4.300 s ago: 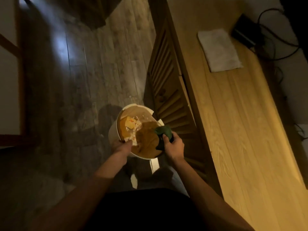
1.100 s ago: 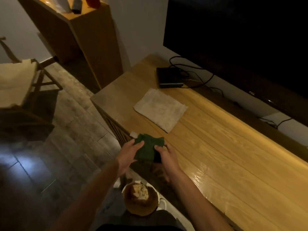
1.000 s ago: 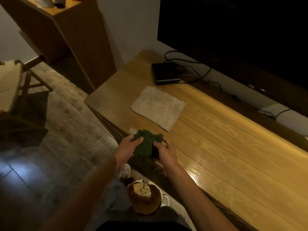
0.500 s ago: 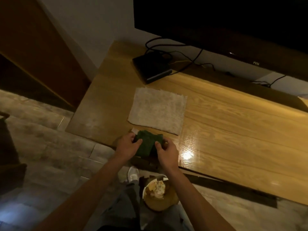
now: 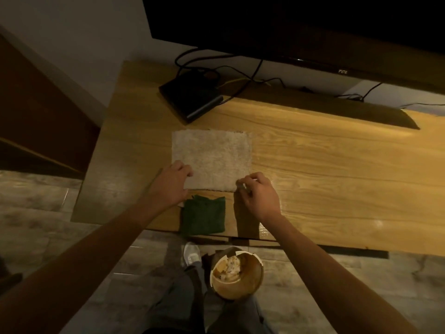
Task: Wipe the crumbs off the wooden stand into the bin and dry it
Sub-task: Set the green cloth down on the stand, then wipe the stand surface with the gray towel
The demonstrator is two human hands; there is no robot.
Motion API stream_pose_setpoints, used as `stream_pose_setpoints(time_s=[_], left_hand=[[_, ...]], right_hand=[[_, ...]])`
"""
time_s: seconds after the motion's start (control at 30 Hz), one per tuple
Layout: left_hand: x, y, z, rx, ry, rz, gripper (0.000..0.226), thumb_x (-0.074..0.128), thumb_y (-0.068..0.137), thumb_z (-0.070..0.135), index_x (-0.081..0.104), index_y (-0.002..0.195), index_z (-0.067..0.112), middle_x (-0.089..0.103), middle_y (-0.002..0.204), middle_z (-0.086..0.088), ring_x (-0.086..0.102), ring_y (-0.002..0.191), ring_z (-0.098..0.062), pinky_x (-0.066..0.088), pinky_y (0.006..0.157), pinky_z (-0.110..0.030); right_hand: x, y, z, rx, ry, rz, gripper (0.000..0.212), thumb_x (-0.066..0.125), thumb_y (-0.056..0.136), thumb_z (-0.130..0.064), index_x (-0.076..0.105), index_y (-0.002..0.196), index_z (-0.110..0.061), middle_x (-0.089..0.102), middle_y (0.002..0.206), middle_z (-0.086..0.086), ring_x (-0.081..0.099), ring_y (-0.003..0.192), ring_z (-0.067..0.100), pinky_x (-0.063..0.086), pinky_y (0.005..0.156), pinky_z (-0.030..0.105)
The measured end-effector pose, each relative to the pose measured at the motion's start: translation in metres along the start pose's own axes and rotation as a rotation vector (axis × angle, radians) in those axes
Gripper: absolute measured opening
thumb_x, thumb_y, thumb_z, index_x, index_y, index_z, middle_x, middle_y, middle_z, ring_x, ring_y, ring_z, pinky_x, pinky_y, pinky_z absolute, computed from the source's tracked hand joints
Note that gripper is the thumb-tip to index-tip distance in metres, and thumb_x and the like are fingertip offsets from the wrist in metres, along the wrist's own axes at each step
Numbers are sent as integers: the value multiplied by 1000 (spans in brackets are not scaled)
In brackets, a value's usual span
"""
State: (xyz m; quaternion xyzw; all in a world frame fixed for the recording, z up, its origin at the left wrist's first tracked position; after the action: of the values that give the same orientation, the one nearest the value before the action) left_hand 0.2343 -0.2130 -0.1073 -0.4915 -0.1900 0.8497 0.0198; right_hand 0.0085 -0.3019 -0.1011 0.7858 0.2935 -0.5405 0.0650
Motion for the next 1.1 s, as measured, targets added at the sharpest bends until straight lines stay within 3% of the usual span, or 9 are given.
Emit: stream_pose_setpoints(time_s=[0.17,0.3,0.37,0.47,0.63,0.83,0.93,1.03,1.1], left_hand=[[-3,4,19,81,316,49,29,58,88,12,56,117,11,54,116,-10,54,100,-27,43,65,-34],[-21,14,33,45,229,99,16,51,91,14,62,101,8,63,97,-11,54,84,-24,38,60,-31],[-37,22,54,72,198,145,14,52,90,15,62,98,9,64,91,-11,49,76,-19,36,57,-30],[-64,34,98,94,175,187,17,53,92,18,63,104,10,60,85,-8,52,70,-20,39,56,-31],[-84,34,179,161,124,211,12,54,94,19,62,102,17,59,92,-4,58,82,-19,55,72,-36],[8,-8,229,252,147,188,16,53,90,18,61,104,19,58,99,3,53,87,-14,47,68,-29],[79,-34,235,238,202,97,20,54,90,18,58,109,20,60,108,0,53,97,-15,42,72,-25],[131,-56,228,177,316,17,30,53,88,27,56,117,20,53,119,-1,49,110,-19,44,90,-37],[133,-61,226,133,305,83,31,46,86,34,57,111,20,52,115,-1,49,108,-19,44,92,-41]], right_hand=[[-18,-1,-8,-63,-105,73,27,51,104,-24,68,124,-28,64,119,-4,60,104,21,55,68,35],[-55,0,-6,-65,-45,143,28,56,100,-15,68,124,-21,63,120,1,69,90,23,51,63,29],[-81,3,1,-54,-9,173,30,58,97,-7,69,123,-18,62,120,4,69,88,26,57,66,36],[-127,8,20,-41,22,258,26,53,102,-10,70,121,-10,63,116,11,67,92,31,56,76,46],[-185,-6,68,-51,29,335,25,54,103,-14,70,122,-9,64,115,11,63,100,26,54,87,40],[-167,-89,143,-50,87,292,21,62,98,-10,72,116,-12,63,111,5,60,88,14,54,77,29],[-121,-142,183,43,127,177,26,68,92,-7,71,116,-17,63,114,-2,59,93,7,53,82,23],[-81,-173,209,146,98,94,26,68,91,-7,73,114,-18,69,108,-1,65,93,15,53,81,28],[-77,-173,214,165,56,137,24,68,92,-14,72,115,-21,71,107,-2,65,99,17,51,77,27]])
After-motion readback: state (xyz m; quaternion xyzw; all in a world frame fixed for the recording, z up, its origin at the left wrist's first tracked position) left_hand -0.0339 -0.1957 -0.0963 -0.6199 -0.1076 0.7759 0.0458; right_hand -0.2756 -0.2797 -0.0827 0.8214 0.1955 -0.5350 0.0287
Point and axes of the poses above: each hand's wrist, its own y-axis towards the middle knuckle, its own x-axis out of the palm, z = x × y, the point moved 9 cm from there along y, towards the middle knuckle
